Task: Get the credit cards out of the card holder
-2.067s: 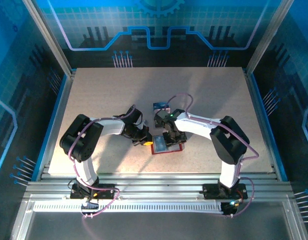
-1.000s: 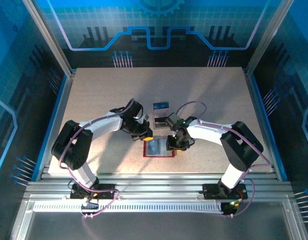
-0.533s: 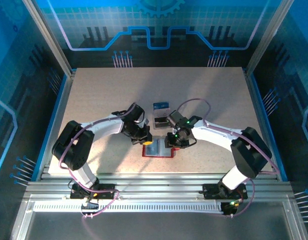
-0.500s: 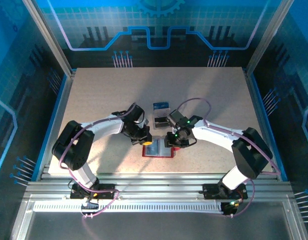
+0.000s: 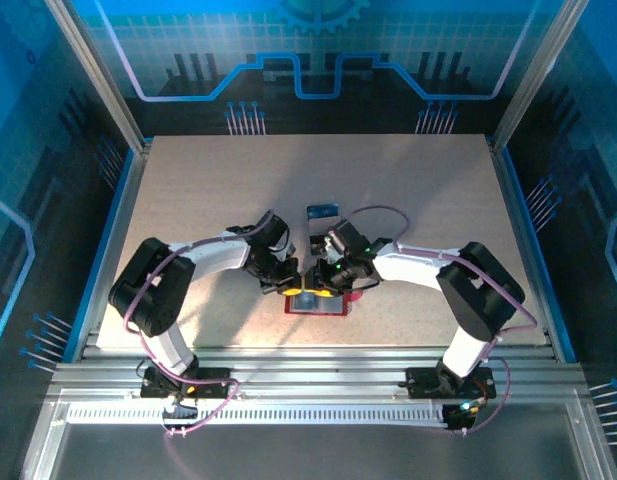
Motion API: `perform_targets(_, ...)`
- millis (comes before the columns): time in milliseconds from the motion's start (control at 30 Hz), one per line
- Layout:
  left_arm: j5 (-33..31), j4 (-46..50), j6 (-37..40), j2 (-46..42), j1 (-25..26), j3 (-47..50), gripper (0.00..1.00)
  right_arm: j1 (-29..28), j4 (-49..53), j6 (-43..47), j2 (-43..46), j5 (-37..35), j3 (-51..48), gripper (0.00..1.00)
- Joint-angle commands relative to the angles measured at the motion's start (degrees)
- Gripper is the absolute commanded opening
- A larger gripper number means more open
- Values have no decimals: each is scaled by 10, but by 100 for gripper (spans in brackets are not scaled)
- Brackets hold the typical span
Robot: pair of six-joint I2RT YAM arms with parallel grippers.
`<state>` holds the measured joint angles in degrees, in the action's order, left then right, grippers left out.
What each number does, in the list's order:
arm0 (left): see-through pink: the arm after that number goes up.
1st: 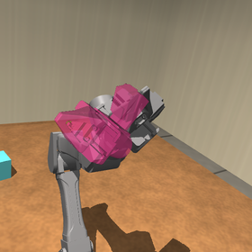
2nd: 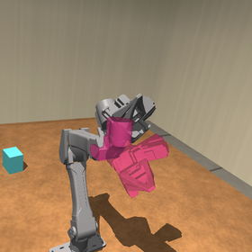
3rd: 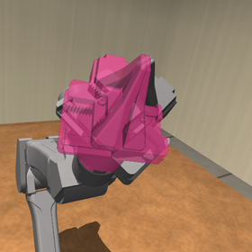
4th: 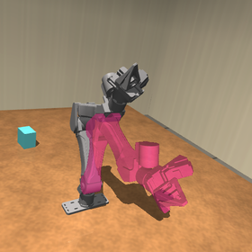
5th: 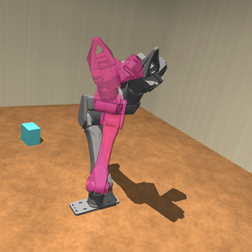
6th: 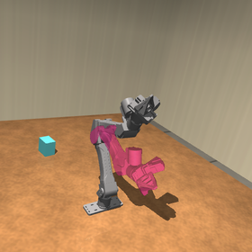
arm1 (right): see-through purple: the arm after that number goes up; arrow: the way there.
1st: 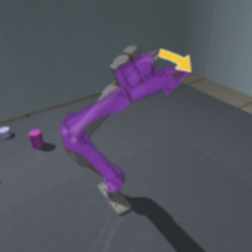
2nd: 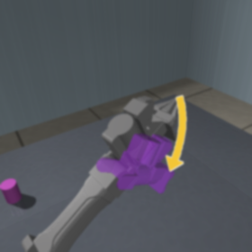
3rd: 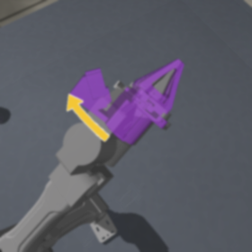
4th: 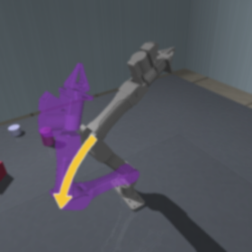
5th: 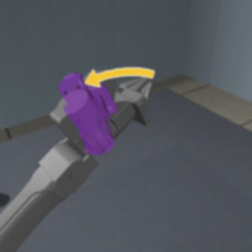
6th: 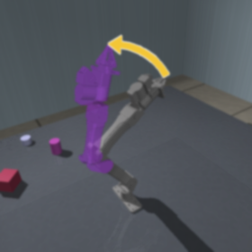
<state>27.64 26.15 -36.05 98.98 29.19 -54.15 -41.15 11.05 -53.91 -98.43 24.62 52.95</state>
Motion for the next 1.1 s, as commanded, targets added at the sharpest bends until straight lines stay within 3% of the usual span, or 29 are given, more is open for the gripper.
perform_targets(0,3,9,19,16,-5,7,0,1,-33,-16,-9,24,-7,35)
perform_targets(400,-6,13,25,27,-10,23,0,4,-17,2,-14,20,-7,34)
perform_targets(733,-9,12,22,19,-10,30,0,4,3,21,-18,-1,-3,20)
perform_targets(1067,-10,12,23,20,-12,26,0,4,10,27,-25,-15,-4,18)
